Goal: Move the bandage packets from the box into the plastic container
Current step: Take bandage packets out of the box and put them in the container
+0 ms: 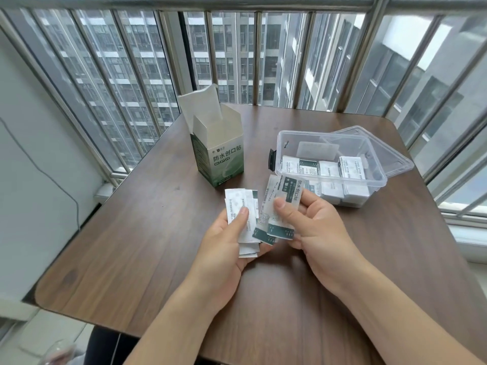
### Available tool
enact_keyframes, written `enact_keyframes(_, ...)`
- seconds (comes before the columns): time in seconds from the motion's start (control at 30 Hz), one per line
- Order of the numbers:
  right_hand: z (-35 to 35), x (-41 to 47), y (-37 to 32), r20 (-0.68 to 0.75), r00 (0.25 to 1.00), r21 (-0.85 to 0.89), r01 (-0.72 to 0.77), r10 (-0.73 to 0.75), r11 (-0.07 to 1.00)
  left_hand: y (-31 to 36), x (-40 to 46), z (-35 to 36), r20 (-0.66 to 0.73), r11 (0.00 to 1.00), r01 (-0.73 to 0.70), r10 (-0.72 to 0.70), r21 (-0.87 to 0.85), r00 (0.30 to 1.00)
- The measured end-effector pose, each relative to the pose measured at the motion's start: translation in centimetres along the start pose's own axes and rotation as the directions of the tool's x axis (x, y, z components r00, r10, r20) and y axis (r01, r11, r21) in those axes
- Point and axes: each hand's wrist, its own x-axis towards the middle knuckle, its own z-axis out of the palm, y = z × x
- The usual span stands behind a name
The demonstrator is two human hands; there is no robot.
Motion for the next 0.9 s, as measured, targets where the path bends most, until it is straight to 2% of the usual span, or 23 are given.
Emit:
enact_keyframes(0.1,0.1,-0.1,-0.1,-0.003,0.985,-0.1,0.169,-0.171,0.98,0.2,0.2,-0.1,-0.027,0.997,0.044,-0.046,-0.068,0.999)
enact_keyframes(0.2,-0.3,0.0,-0.3,0.01,0.93,-0.193,0.362,-0.368,0.912,0.0,0.3,-0.2,-0.066,0.992,0.054,-0.061,-0.115,0.996)
enact_keyframes(0.23,-0.5,0.0,-0.3,0.054,0.89,-0.255,0.451,-0.453,0.855,0.0,0.3,-0.2,-0.072,0.993,0.05,-0.058,-0.11,0.996)
enact_keyframes(0.3,-0.9,-0.2,0.0,0.211,0.762,-0.466,0.629,-0.612,0.623,-0.1,0.3,-0.4,-0.062,0.994,0.055,-0.061,-0.096,0.996)
enact_keyframes(0.37,-1.1,-0.1,0.7,0.348,0.671,-0.587,0.701,-0.655,0.406,0.0,0.2,-0.4,-0.02,0.995,0.052,-0.054,-0.081,0.998)
enact_keyframes(0.4,-1.1,0.2,1.1,0.383,0.664,-0.609,0.704,-0.642,0.365,0.0,0.3,-0.3,0.004,0.996,0.043,-0.043,-0.074,0.999)
enact_keyframes(0.5,-0.9,1.1,1.8,0.408,0.719,-0.652,0.661,-0.563,0.371,-0.2,0.4,-0.2,0.003,0.997,0.013,-0.012,-0.082,1.0)
enact_keyframes(0.6,-1.3,1.0,1.6,0.433,0.761,-0.669,0.631,-0.483,0.393,-0.2,0.5,-0.2,-0.045,0.986,0.03,-0.038,-0.162,0.998)
enact_keyframes(0.67,-1.5,0.7,1.5,0.463,0.796,-0.648,0.604,-0.391,0.463,-0.2,0.5,-0.2,-0.066,0.99,0.007,-0.017,-0.139,0.998)
enact_keyframes(0.73,-1.4,0.8,1.5,0.434,0.84,-0.596,0.539,-0.326,0.595,-0.5,0.6,-0.2,-0.078,0.994,-0.023,0.015,-0.111,0.997)
enact_keyframes(0.9,-0.7,1.2,2.2,0.255,0.86,-0.47,0.509,-0.442,0.721,-0.6,0.5,0.1,-0.058,0.989,-0.073,0.066,-0.13,0.996)
